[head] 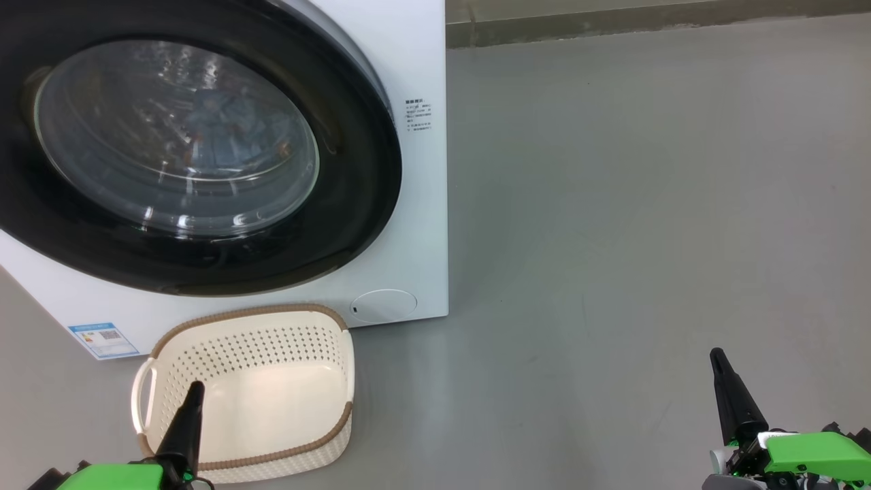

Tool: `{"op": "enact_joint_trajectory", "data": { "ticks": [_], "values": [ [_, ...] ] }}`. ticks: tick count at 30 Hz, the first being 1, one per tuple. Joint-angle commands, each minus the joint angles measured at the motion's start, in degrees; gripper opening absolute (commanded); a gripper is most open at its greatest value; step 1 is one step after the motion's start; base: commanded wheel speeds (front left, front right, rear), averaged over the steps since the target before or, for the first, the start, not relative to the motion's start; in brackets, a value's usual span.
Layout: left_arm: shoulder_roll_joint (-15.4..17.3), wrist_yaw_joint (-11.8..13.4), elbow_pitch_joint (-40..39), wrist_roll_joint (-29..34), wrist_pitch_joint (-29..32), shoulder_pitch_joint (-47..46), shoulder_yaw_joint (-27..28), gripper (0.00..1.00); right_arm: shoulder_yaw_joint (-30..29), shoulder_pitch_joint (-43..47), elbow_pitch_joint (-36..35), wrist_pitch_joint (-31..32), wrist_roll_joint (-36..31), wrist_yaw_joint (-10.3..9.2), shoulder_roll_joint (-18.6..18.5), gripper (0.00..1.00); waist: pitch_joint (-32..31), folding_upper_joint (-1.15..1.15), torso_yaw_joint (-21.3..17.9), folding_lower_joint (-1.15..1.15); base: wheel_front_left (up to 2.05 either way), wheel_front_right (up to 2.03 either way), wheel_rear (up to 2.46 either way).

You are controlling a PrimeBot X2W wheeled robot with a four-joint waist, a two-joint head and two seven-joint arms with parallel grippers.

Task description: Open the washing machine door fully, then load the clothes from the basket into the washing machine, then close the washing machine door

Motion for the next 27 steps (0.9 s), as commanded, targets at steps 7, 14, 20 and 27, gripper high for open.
{"op": "enact_joint_trajectory", "data": {
  "ticks": [7, 14, 20, 27],
  "values": [
    [0.71, -0.16, -1.08, 0.30, 0.31, -2.35, 2.06, 0.00, 1.49, -2.35, -1.42, 0.43, 0.22, -0.05, -0.70, 0.00, 0.00, 0.00, 0.00, 0.00, 0.00, 0.00, 0.00],
    [0.65, -0.16, -1.08, 0.36, 0.37, -2.35, 2.14, 0.00, 1.49, -2.35, -1.42, 0.43, 0.22, -0.05, -0.70, 0.00, 0.00, 0.00, 0.00, 0.00, 0.00, 0.00, 0.00],
    [0.61, -0.16, -1.07, 0.41, 0.42, -2.36, 2.20, 0.00, 1.49, -2.35, -1.42, 0.43, 0.22, -0.05, -0.70, 0.00, 0.00, 0.00, 0.00, 0.00, 0.00, 0.00, 0.00],
    [0.57, -0.16, -1.07, 0.47, 0.47, -2.36, 2.26, 0.00, 1.49, -2.35, -1.42, 0.43, 0.22, -0.05, -0.70, 0.00, 0.00, 0.00, 0.00, 0.00, 0.00, 0.00, 0.00]
  ]
}}
